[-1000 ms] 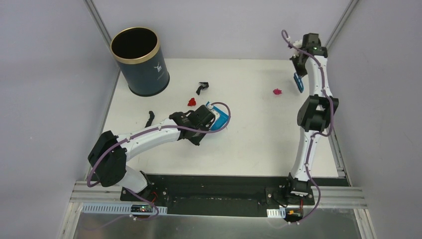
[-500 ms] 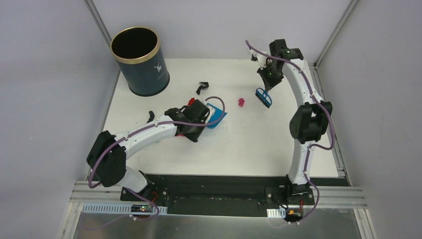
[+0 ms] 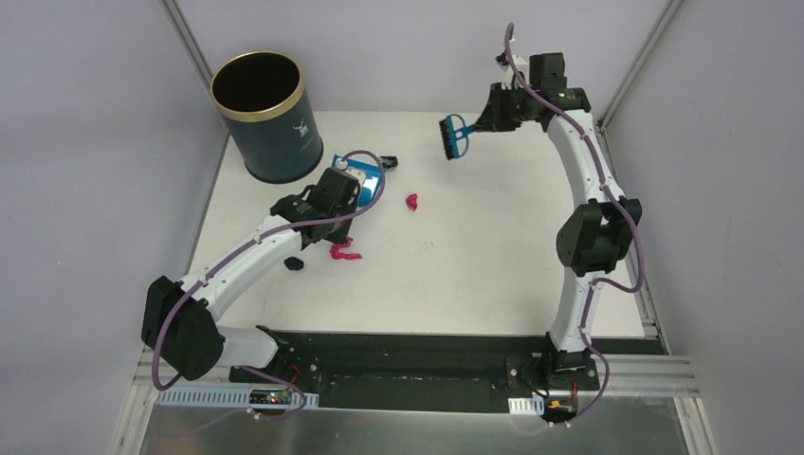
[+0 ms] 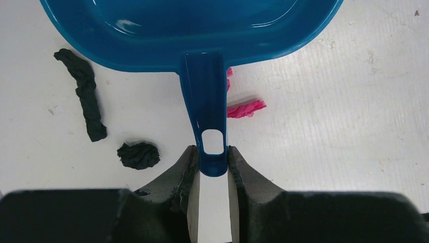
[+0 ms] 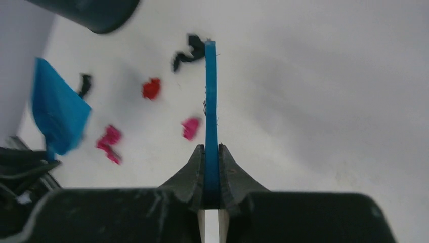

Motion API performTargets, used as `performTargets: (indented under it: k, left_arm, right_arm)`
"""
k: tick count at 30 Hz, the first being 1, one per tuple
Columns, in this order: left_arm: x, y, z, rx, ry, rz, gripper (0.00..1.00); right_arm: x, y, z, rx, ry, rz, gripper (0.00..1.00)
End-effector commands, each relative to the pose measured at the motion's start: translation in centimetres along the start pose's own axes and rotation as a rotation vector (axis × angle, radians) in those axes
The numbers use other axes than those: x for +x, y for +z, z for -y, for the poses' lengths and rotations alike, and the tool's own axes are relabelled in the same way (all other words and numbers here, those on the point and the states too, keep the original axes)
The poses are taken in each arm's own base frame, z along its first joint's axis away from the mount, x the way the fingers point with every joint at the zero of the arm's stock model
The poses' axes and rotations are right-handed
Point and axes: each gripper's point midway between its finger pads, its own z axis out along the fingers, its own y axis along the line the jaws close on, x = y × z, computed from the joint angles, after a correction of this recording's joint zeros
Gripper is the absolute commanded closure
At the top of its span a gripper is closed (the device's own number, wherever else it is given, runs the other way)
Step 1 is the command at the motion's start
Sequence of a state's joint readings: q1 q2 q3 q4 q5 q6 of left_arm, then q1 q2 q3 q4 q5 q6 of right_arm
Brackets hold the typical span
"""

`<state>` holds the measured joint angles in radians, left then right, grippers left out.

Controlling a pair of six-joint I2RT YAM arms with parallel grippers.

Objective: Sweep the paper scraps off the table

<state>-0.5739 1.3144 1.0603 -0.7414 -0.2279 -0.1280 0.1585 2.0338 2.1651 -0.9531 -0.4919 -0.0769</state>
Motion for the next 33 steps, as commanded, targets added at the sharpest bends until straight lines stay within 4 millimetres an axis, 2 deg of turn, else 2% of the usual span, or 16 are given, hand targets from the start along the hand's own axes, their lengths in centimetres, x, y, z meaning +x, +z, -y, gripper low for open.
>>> performTargets:
  k: [1,3,5,6,7,9,14,19,24,28,29,30,33]
  left_arm:
    - [-2.2,-1.4,-1.8,-0.069,-0.053,0.090,1.00]
    - [-2.2,-1.2,-2.1,-0.072,-0.061,0.086,1.00]
    - [-2.1,-0.9,-2.2,-0.072,-0.062,0.075,1.00]
    - [-2.0,-0.8,-2.2,-0.070,-0.061,0.068,1.00]
    - [-2.0,-0.7,-2.2,-0.068,-0.061,0.066,1.00]
    - [-1.9,-0.4,-2.4,-0.068,-0.064,0.056,1.00]
    - [-1.8,-0.1,-2.6,-0.063,-0.065,0.041,1.00]
    - [-1.7,0.1,-2.4,-0.049,-0.064,0.032,1.00]
    - [-1.7,0.1,-2.1,-0.032,-0.061,0.027,1.00]
    - [-1.7,0.1,-2.0,-0.025,-0.060,0.026,1.00]
    - [-1.7,0.1,-1.9,-0.020,-0.059,0.025,1.00]
    - [-1.6,0.1,-1.8,-0.013,-0.056,0.022,1.00]
    - [-1.5,0.5,-1.5,-0.002,-0.047,0.009,1.00]
  right_arm:
    - [-5.9,5.0,-5.6,-0.370,0.116,0.250,1.00]
    - [-6.5,7.5,-5.8,-0.401,0.032,0.337,1.00]
    - [-6.4,9.7,-6.8,-0.431,-0.005,0.354,1.00]
    - [-5.9,9.1,-10.3,-0.585,0.482,0.182,1.00]
    - [-5.9,10.1,-10.8,-0.584,0.568,0.158,1.00]
    - [-5.2,12.4,-11.6,-0.569,0.605,0.134,1.00]
    - [-4.9,16.3,-12.8,-0.591,0.774,0.110,1.00]
    - [-3.8,19.3,-12.5,-0.542,0.880,0.105,1.00]
    - [-0.9,21.7,-11.3,-0.377,0.923,0.051,1.00]
    - [0.6,21.6,-11.6,-0.323,0.952,-0.024,1.00]
    - [0.8,21.6,-11.2,-0.297,0.940,-0.020,1.00]
    - [0.9,22.0,-9.6,-0.203,0.909,0.031,1.00]
    - [2.2,21.7,-8.3,-0.087,0.907,0.010,1.00]
